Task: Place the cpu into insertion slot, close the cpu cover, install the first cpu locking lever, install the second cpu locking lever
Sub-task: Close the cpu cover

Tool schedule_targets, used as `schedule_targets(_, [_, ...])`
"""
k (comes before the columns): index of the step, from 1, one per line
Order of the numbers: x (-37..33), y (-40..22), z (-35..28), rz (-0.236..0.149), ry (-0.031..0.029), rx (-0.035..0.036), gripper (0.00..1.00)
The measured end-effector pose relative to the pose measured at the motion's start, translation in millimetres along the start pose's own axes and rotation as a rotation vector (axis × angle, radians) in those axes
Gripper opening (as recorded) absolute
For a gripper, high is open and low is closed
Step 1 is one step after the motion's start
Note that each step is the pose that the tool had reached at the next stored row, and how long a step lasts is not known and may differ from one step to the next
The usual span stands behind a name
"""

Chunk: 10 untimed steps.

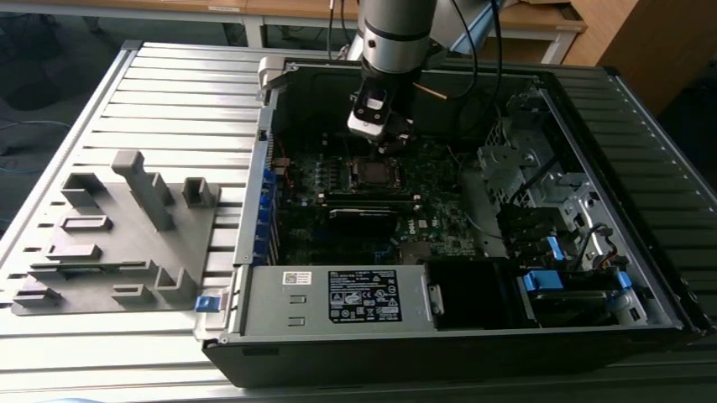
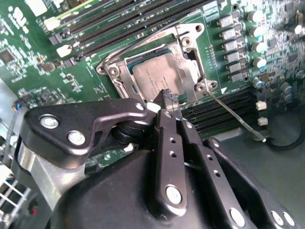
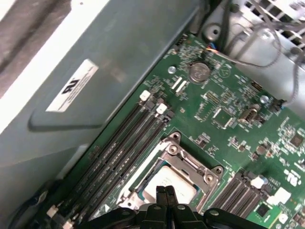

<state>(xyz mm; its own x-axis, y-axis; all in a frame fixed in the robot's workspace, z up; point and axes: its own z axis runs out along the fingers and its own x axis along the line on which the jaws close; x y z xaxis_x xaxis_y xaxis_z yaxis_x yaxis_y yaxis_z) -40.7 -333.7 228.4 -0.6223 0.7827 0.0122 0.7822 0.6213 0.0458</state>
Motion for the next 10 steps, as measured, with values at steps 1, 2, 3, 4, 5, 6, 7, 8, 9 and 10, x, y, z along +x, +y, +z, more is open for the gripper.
schedule_targets(1, [0.0, 0.0, 0.0, -0.018, 0.0008, 0.0002, 0.11])
schedule_targets(2, [0.0, 0.0, 0.0, -0.036, 0.0017, 0.0004, 0.11])
schedule_targets(3, [0.0, 0.0, 0.1, -0.054, 0.0025, 0.0006, 0.11])
schedule_targets(4, [0.0, 0.0, 0.1, -0.072, 0.0033, 0.0008, 0.11])
schedule_targets(5, [0.0, 0.0, 0.1, -0.090, 0.0041, 0.0011, 0.11])
schedule_targets(6, [0.0, 0.0, 0.1, -0.108, 0.0050, 0.0013, 0.11])
schedule_targets(7, [0.0, 0.0, 0.1, -0.126, 0.0058, 0.0015, 0.11])
schedule_targets(8, [0.0, 0.0, 0.2, -0.145, 0.0067, 0.0017, 0.11])
schedule_targets(9, [0.0, 0.0, 0.1, -0.163, 0.0075, 0.0020, 0.11])
schedule_targets(10, [0.0, 0.0, 0.2, -0.181, 0.0083, 0.0022, 0.11])
